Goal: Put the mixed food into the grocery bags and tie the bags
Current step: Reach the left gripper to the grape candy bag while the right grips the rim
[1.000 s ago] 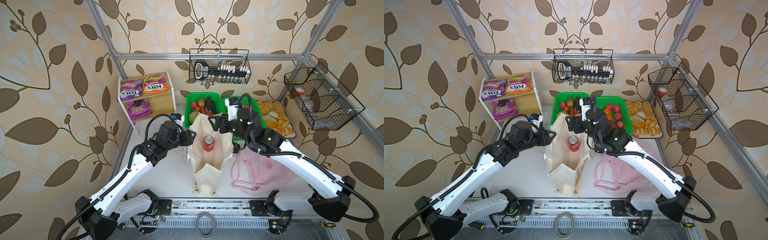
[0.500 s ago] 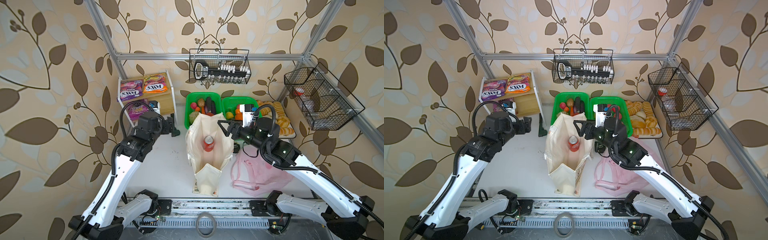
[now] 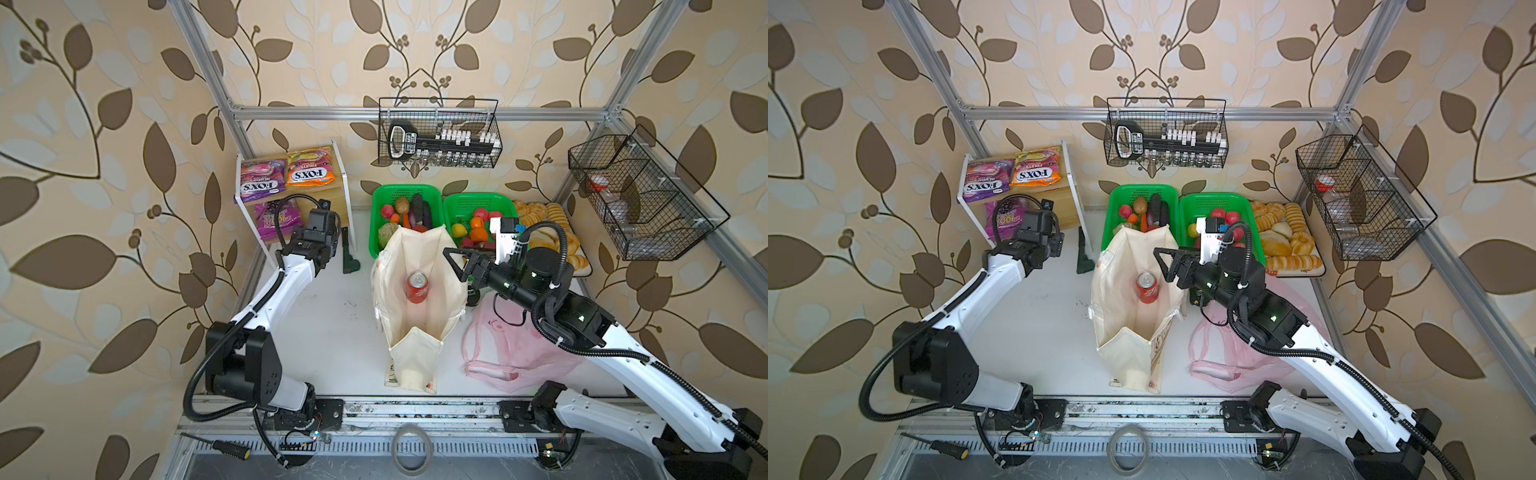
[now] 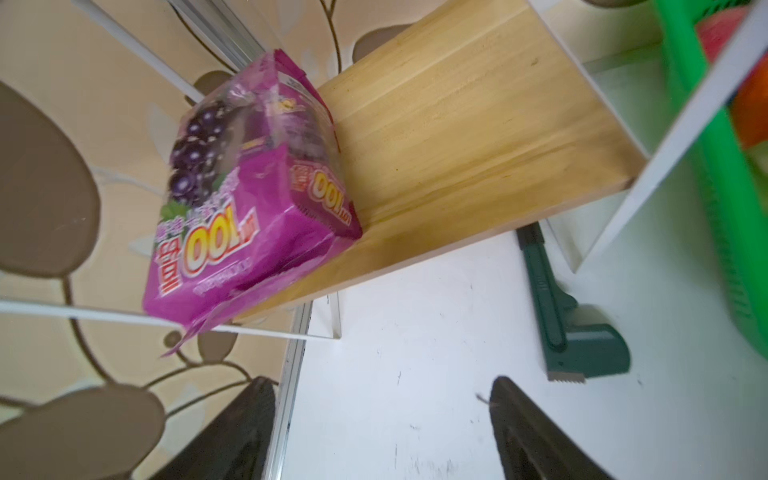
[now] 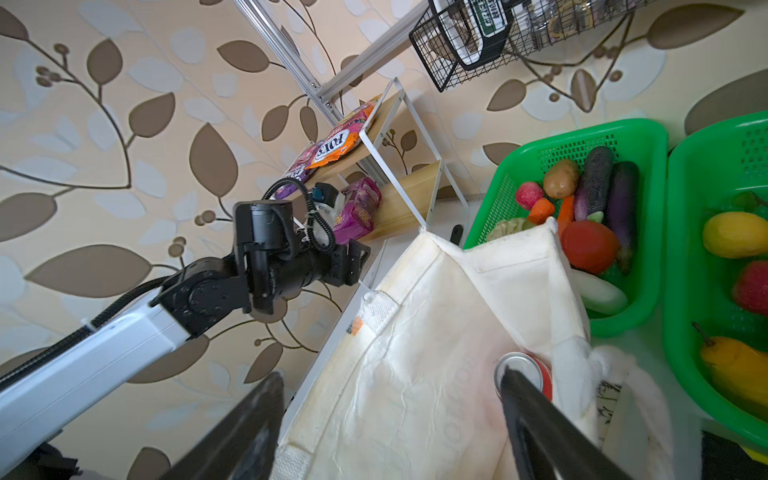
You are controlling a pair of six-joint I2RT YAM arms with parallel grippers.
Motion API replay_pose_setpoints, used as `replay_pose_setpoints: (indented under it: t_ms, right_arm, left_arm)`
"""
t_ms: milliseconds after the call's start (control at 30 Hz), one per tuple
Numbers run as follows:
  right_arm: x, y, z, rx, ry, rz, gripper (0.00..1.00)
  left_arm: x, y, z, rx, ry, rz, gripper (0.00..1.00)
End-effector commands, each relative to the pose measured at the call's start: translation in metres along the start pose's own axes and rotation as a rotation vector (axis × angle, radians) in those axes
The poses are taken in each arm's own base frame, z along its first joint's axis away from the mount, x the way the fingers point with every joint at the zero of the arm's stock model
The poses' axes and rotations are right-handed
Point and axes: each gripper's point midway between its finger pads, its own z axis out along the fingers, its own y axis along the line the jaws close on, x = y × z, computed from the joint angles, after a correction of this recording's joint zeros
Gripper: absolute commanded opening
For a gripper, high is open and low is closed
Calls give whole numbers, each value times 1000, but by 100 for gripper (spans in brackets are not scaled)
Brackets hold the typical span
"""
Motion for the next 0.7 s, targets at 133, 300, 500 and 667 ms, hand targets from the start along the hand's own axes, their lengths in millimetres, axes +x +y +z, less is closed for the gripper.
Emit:
replay_pose_setpoints:
  t_ms: [133, 300, 500, 667]
  right_arm:
    - [1, -20, -15, 68, -19, 3, 82]
    - [0, -30, -19, 94, -32, 0, 83]
    - [5, -35, -14, 102, -11, 3, 83]
    - [12, -40, -12, 119, 9, 6, 83]
  left_arm:
    - [-53, 43, 25, -191, -108, 13, 82]
    - [-61, 45, 22, -196, -157, 5, 84]
    - [-54, 58, 39, -266, -125, 17, 86]
    - [-53, 57, 43, -257, -142, 13, 89]
